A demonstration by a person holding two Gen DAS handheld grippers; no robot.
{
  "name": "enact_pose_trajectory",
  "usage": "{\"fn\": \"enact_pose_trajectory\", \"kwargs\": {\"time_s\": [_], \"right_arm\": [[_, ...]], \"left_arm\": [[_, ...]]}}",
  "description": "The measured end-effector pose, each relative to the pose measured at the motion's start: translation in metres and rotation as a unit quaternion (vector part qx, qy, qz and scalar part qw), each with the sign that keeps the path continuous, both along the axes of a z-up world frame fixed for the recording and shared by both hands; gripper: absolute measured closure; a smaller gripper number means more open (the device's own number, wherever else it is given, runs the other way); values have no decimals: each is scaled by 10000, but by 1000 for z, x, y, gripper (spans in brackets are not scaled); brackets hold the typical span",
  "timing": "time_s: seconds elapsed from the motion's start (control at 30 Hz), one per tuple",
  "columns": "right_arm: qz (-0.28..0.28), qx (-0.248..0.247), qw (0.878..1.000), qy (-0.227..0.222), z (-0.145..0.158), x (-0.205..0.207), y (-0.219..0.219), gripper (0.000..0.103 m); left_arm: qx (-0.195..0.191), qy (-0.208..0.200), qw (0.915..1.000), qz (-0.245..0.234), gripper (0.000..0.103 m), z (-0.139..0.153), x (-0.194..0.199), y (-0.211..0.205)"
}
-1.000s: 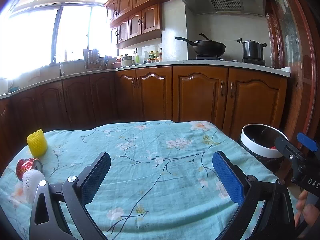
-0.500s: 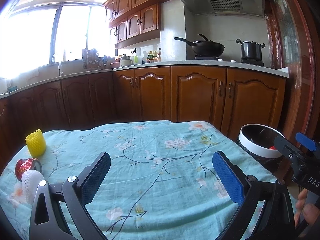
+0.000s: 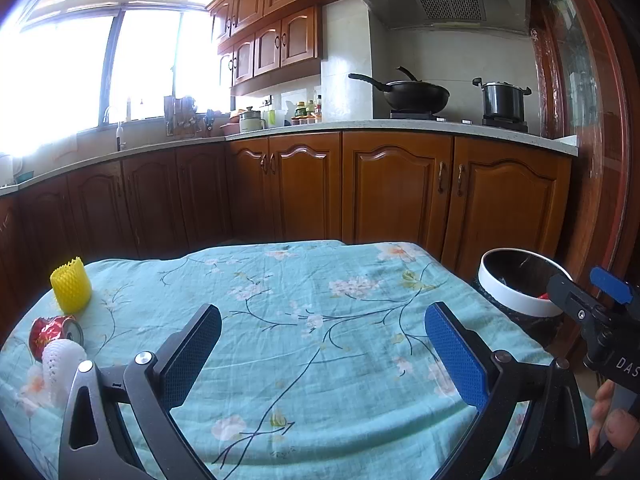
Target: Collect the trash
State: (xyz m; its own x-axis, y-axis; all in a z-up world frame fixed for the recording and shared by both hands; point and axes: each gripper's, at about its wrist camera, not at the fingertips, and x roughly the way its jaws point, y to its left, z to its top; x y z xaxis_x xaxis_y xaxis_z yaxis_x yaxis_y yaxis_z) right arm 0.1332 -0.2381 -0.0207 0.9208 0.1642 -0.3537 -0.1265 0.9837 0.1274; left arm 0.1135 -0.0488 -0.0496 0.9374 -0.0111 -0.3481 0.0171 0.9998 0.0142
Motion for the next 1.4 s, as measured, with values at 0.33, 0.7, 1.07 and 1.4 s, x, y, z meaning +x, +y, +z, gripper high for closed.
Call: {"fn": "enact_pose_trajectory", "kwargs": {"time_s": [0.33,0.7,1.07,1.4], "right_arm": [[7,13,10000,7,1,-1,0,0],[28,42,10000,75,2,1,0,0],[31,87,9998,182,-2,5,-1,0],[60,101,9995,292,-5,10,0,0]], "left_arm": [[17,17,10000,-26,1,0,2,0],[5,53,10000,-34,1,-2,4,0],[-9,111,9999,-43,1,-4,6,1],[-73,189,9997,-96,1,-4,9,3]]}}
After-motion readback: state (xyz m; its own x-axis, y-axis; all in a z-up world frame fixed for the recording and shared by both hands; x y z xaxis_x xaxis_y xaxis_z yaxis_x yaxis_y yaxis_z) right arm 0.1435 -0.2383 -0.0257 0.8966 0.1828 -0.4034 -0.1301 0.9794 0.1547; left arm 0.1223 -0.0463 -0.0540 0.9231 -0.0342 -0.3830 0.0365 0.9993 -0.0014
